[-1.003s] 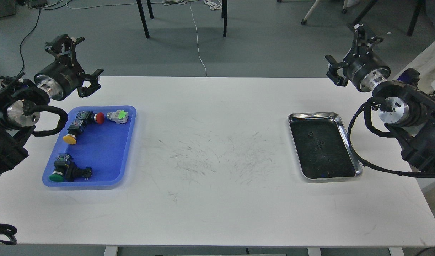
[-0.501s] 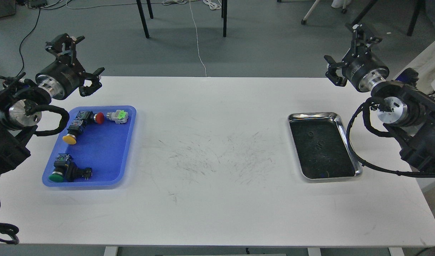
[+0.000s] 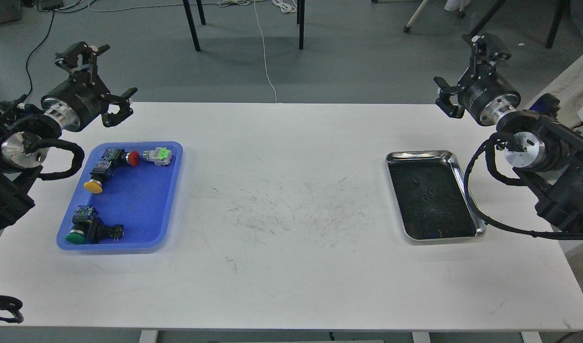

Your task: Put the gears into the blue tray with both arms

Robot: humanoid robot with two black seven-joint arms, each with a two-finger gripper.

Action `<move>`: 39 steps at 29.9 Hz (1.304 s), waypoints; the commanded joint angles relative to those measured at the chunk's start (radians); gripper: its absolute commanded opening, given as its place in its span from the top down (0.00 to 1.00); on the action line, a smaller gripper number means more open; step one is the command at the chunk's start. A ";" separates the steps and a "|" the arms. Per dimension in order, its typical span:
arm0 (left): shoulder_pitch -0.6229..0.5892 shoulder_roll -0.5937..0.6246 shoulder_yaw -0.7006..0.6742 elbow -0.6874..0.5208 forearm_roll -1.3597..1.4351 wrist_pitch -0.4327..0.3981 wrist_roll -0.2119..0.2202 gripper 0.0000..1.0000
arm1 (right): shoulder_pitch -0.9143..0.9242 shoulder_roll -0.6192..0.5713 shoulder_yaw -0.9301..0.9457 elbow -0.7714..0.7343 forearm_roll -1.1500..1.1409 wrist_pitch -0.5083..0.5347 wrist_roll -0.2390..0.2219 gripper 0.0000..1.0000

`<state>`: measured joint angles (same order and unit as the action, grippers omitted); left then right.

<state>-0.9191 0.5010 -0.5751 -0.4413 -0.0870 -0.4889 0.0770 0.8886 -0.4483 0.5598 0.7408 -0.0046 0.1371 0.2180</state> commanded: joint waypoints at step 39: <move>0.011 -0.022 -0.025 -0.002 0.154 0.055 -0.175 0.01 | 0.003 0.000 -0.018 0.005 -0.001 -0.013 0.001 0.01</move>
<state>-0.9094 0.4814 -0.5998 -0.4434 0.0674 -0.4452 -0.0981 0.8916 -0.4476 0.5414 0.7460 -0.0061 0.1243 0.2177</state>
